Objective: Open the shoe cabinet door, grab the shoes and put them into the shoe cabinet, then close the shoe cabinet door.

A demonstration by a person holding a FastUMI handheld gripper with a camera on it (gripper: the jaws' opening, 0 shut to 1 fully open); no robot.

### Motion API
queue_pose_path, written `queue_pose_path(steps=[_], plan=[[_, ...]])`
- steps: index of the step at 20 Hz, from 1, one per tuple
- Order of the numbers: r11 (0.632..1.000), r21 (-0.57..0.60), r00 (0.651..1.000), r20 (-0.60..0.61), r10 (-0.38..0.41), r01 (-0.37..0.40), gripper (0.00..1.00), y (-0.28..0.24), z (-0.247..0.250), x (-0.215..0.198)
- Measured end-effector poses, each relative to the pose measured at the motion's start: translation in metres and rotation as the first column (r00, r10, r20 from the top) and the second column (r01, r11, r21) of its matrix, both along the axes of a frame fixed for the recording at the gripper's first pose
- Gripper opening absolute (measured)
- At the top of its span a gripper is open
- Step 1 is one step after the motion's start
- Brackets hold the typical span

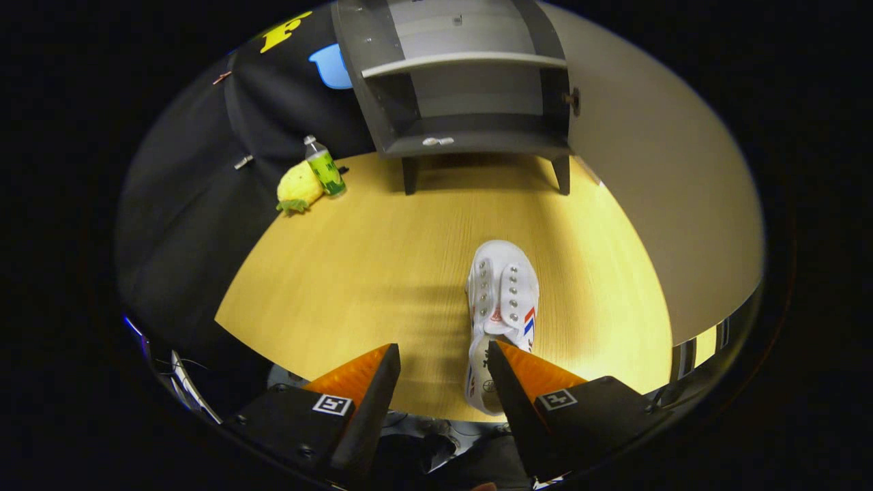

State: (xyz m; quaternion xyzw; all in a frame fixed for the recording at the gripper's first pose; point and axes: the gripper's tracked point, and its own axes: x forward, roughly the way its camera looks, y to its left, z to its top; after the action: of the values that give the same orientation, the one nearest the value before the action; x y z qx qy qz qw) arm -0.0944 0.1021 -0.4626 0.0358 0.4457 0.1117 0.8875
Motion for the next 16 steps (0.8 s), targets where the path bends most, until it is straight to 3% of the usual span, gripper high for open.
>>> queue_pose_path(steps=[2, 4, 8, 16], plan=[[1.0, -0.022, 1.0, -0.015, -0.016, 0.016, 0.83, -0.004, -0.021, 0.004], [0.999, -0.006, 0.999, -0.011, -0.041, 0.041, 0.72, -0.002, -0.035, 0.01], [0.996, 0.007, 0.994, 0.07, -0.087, 0.087, 0.61, -0.004, -0.045, 0.033], [0.989, -0.024, 0.96, 0.243, -0.138, 0.148, 0.56, -0.006, -0.053, 0.06]])
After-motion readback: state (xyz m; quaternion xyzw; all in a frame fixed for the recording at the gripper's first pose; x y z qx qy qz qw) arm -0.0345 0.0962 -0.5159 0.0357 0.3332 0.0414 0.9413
